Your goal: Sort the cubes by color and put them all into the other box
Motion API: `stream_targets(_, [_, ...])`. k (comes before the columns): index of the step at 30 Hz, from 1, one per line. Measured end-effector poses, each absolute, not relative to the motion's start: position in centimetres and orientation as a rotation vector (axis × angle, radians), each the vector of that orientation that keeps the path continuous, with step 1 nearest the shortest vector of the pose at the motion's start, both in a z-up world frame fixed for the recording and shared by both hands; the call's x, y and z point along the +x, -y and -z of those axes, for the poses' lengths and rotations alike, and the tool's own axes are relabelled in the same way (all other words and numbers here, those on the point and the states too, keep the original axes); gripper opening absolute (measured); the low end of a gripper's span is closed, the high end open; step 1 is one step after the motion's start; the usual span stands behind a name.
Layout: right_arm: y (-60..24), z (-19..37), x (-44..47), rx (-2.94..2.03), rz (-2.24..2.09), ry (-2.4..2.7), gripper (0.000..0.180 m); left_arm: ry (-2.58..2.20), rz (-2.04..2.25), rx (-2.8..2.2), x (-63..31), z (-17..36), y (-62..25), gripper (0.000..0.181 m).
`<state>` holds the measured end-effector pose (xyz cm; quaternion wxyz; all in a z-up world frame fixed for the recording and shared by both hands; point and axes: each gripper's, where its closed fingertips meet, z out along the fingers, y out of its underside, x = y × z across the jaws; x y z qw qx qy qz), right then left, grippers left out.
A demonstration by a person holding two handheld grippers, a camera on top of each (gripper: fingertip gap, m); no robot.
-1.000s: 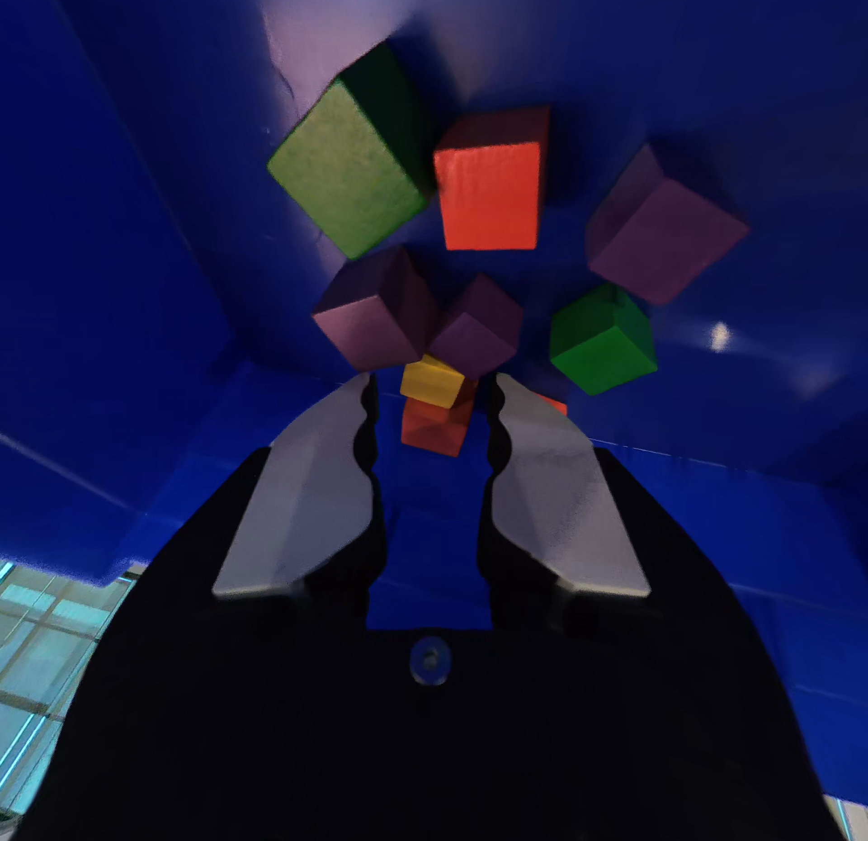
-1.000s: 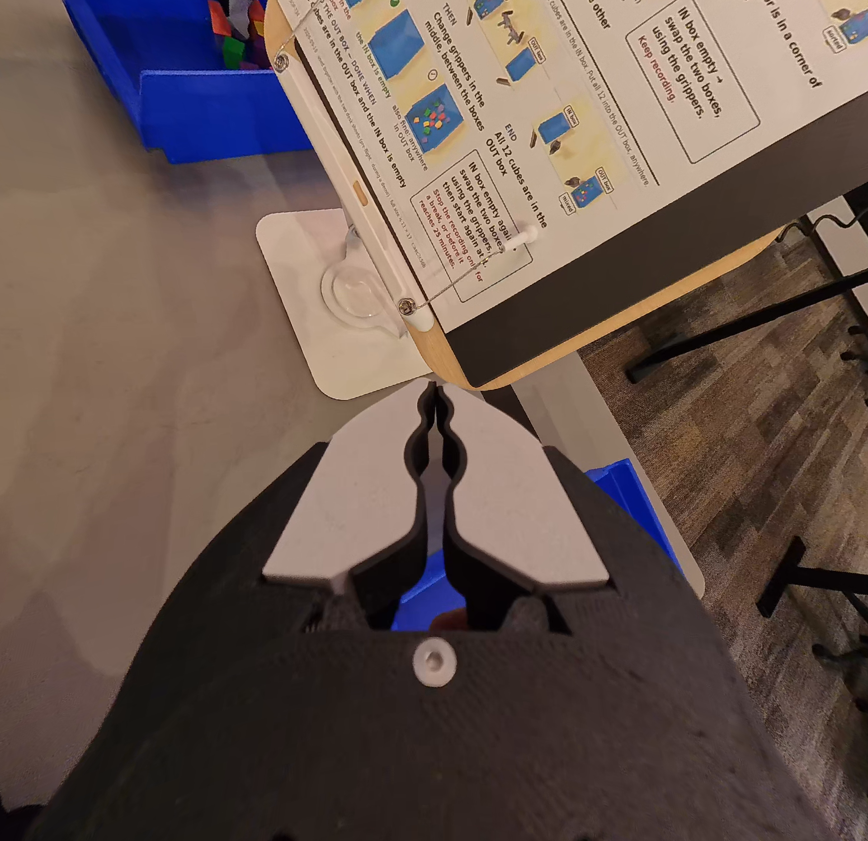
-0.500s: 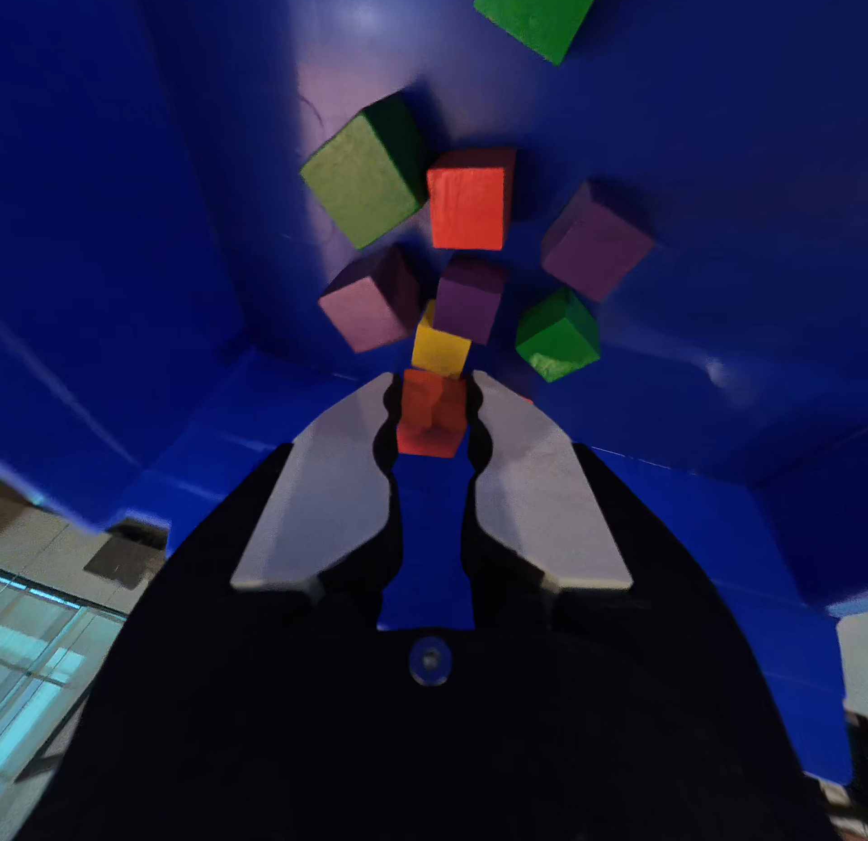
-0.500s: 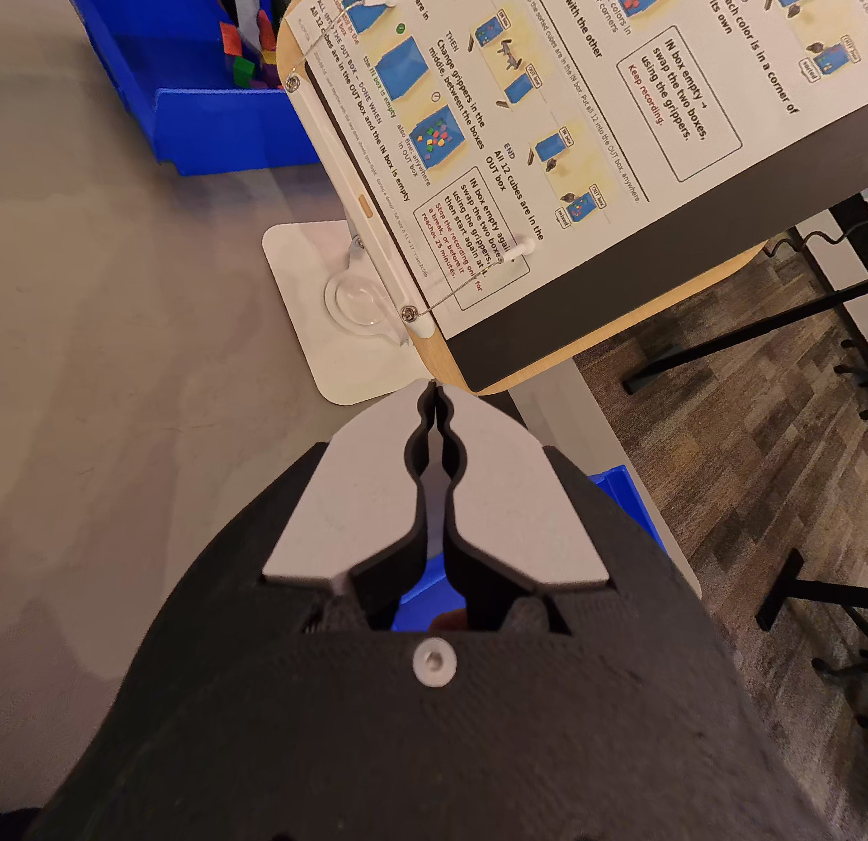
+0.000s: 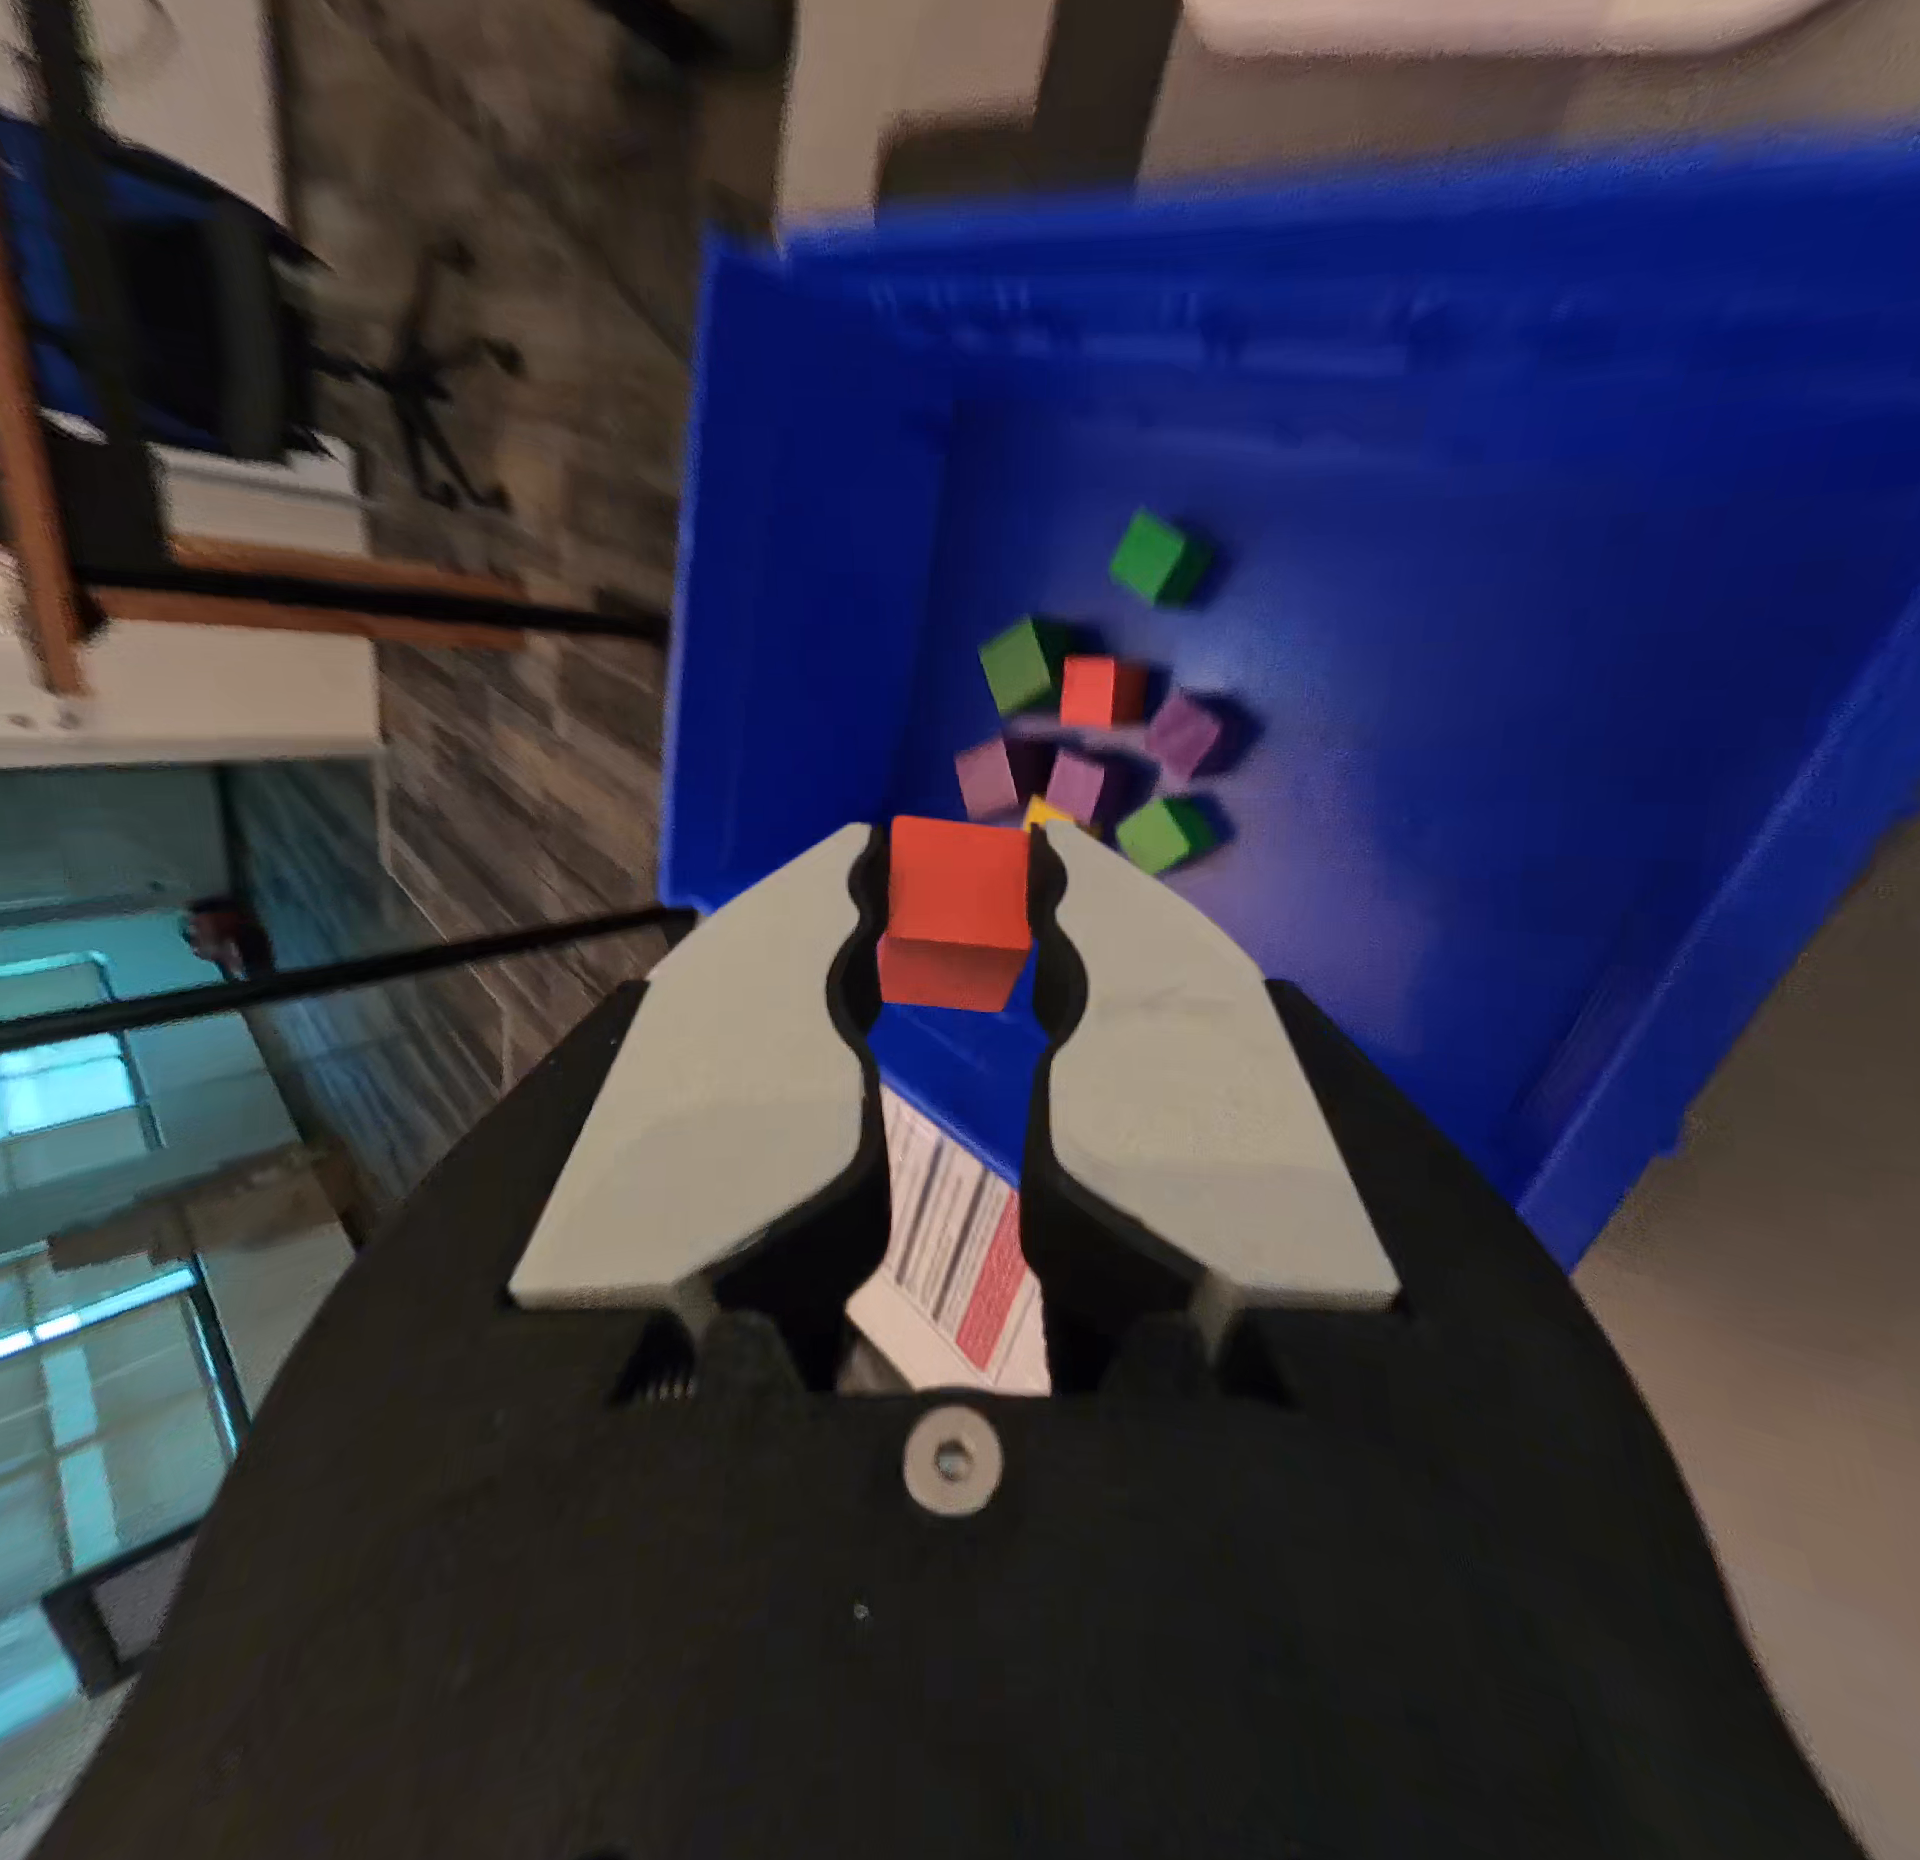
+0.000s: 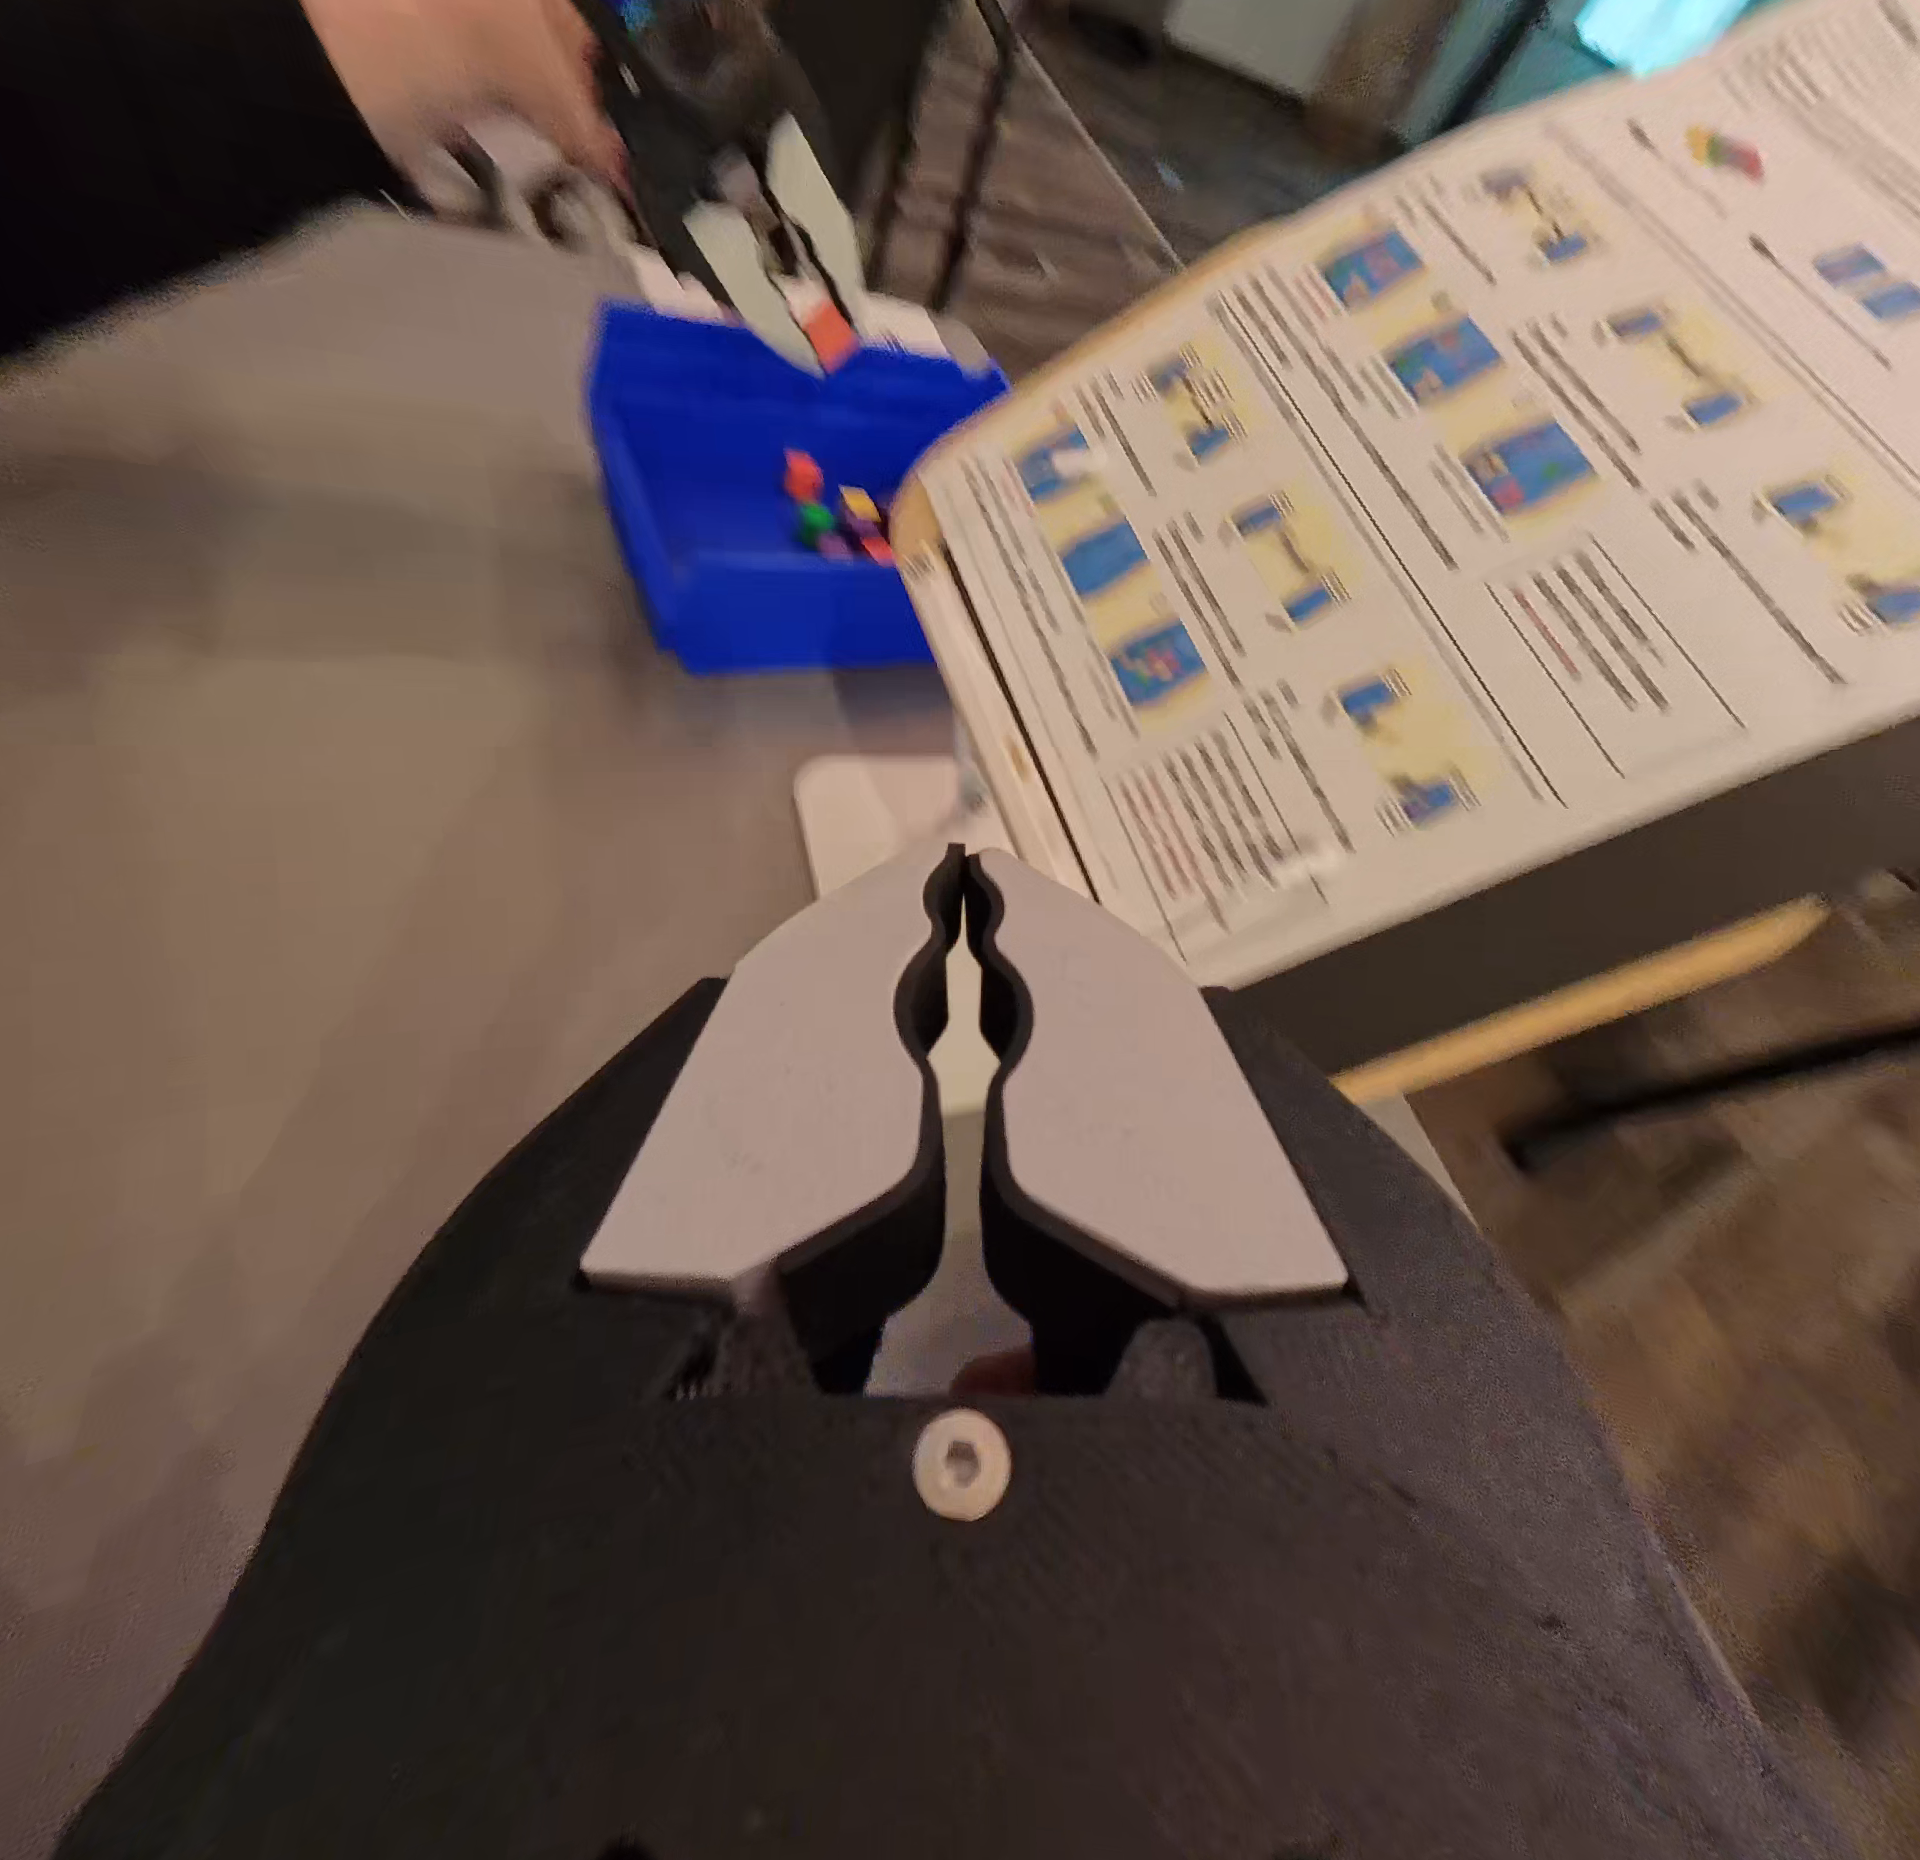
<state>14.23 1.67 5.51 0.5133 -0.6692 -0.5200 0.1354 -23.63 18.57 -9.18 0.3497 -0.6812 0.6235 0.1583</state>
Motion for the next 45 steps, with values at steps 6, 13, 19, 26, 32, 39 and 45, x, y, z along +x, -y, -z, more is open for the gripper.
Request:
stream_targets(6, [0.3, -6.2, 9.5, -1.476, -0.613, 1.276, 0.0, -1.536, -0.264, -1.41, -15.5, 2.1, -12.1, 0.025])
stream_targets(13, [0.1, -4.3, 8.2, -1.523, -0.65, 1.327, 0.0, -1.681, -0.288, -1.653, -17.1, 6.8, -12.9, 0.025])
stream_targets(19, [0.2, -4.2, 8.3, -1.523, -0.644, 1.345, 0.0, -1.86, -0.152, -2.016, -20.9, 17.2, -13.4, 0.025])
stream_targets(26, [0.0, -3.7, 8.2, -1.539, -0.646, 1.36, 0.0, -1.912, -0.107, -2.159, -22.3, 21.4, -14.1, 0.043])
stream_targets(32, [-0.2, -3.8, 8.6, -1.541, -0.648, 1.354, 0.0, -1.889, -0.273, -2.073, -23.1, 18.2, -17.9, 0.048])
stream_targets(39, [-0.4, -3.2, 8.3, -1.554, -0.642, 1.368, 0.0, -1.989, -0.543, -2.165, -26.7, 19.4, -23.1, 0.038])
stream_targets(45, [-0.6, -3.0, 8.3, -1.562, -0.642, 1.372, 0.0, -2.082, -0.624, -2.258, -28.3, 21.8, -24.2, 0.039])
